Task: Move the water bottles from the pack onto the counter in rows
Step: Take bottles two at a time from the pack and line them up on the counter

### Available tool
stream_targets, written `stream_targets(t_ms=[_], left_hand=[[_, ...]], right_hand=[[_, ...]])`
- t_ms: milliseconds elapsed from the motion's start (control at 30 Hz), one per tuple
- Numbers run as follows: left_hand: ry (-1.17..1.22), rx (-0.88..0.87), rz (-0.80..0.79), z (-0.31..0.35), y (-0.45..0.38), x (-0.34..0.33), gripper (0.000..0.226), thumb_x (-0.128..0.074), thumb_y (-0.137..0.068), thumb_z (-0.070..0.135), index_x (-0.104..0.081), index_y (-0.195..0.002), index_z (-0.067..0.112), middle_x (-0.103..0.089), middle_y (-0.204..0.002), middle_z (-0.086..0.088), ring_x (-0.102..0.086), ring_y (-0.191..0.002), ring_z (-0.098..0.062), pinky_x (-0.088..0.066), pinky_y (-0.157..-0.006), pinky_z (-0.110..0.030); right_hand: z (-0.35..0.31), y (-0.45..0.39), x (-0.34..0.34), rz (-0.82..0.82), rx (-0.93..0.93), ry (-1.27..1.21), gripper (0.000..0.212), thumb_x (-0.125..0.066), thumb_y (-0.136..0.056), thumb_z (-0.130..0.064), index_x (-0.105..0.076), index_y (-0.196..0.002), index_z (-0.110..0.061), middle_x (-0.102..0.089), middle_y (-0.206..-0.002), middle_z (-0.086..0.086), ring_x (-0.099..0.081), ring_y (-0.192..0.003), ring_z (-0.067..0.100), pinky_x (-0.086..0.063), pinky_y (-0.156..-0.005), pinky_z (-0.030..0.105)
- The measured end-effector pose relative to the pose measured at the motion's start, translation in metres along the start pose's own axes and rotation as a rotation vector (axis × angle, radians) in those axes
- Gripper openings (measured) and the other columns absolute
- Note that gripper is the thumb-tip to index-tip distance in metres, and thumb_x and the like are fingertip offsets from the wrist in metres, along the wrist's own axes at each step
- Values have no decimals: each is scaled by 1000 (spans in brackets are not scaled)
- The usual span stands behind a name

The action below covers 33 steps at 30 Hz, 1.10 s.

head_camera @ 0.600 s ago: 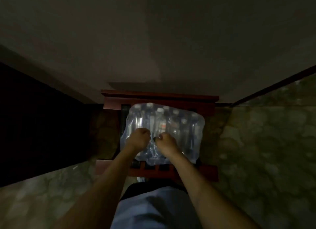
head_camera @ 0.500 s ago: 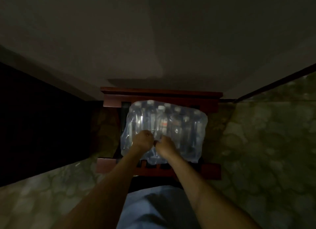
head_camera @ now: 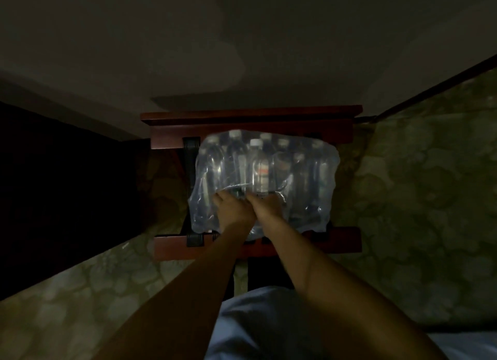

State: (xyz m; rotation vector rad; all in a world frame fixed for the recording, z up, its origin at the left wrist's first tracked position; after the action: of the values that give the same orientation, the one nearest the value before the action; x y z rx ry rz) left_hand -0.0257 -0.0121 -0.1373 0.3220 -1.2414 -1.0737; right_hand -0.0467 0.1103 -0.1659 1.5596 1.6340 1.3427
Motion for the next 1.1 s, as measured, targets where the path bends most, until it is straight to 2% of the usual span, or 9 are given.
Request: stream_targets(t_ms=[67,200,267,367,500,633,767,967,1100], left_hand=[[33,29,19,-2,-1,-1,58,-54,-93,18,-28,-142,0,-22,-152,-17,-46,-127,-36,-44,-105,-43],[42,20,-9,-6,-2,-5,62,-53,-95,20,-22,-146,1,-13,-157,-15,-44,-130,-37,-42,-101,-40],[53,-25,-25,-7,-4,-5,58,-54,-95,18,-27,-144,1,-12,-157,-16,-46,-127,-35,-44,-95,-34],[3,-118,-1,-5,-3,0,46,-53,-95,16,-39,-136,2,-22,-153,-17,-52,-121,-34,-45,-92,-33],[-48,-151,-60,-2,-3,-5,38,-48,-97,13,-47,-133,2,-33,-144,-19,-55,-116,-33,-45,-91,-33],[-49,-114,-126,3,-20,-5,32,-45,-98,18,-63,-118,2,-62,-121,-20,-63,-107,-31,-51,-93,-38],[-57,-23,-122,5,-26,-6,32,-49,-97,29,-70,-103,4,-71,-102,-15,-68,-95,-28,-56,-86,-38],[-192,-17,-94,13,-25,-19,33,-50,-97,31,-67,-102,3,-69,-106,-14,-66,-99,-25,-54,-90,-38],[-264,-14,-8,26,-18,-21,40,-46,-99,31,-59,-116,-2,-61,-122,-20,-57,-116,-30,-42,-103,-38]], right_hand=[[2,-1,-1,-5,-50,1,19,-72,-78,-24,-68,-92,-12,-73,-87,9,-68,-69,17,-56,-65,28],[5,2,3,-1,-79,32,31,-76,-63,-34,-70,-83,-10,-74,-74,8,-72,-65,22,-62,-65,40],[3,9,5,-12,-55,16,23,-73,-63,-36,-69,-72,-16,-73,-67,2,-72,-60,16,-61,-59,34],[-3,22,9,-56,-6,1,14,-69,-68,-36,-68,-74,-24,-73,-73,-2,-70,-64,10,-58,-57,26],[-5,45,20,-192,-38,15,25,-67,-75,-37,-63,-98,-28,-71,-92,2,-67,-81,16,-57,-57,26],[-6,60,27,-223,-56,13,22,-66,-80,-37,-64,-100,-29,-69,-87,2,-64,-67,15,-49,-46,19],[6,61,34,-122,-124,33,30,-69,-76,-40,-67,-97,-18,-68,-80,4,-61,-56,16,-39,-39,16],[11,59,57,-73,-6,64,21,-67,-80,-44,-65,-82,-22,-70,-80,4,-67,-63,18,-49,-51,23],[10,63,62,-85,1,-10,20,-65,-87,-32,-66,-89,-13,-68,-78,7,-63,-57,15,-47,-43,17]])
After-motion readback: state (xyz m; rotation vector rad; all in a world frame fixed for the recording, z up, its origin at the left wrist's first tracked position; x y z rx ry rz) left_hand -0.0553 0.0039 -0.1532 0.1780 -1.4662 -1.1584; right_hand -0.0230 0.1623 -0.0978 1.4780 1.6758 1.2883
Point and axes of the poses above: each hand's wrist, its own y-axis away from the middle knuckle, its own x-axis out of the back of the hand, z = x × y, the point moved 9 cm from there along -y, towards the middle knuckle
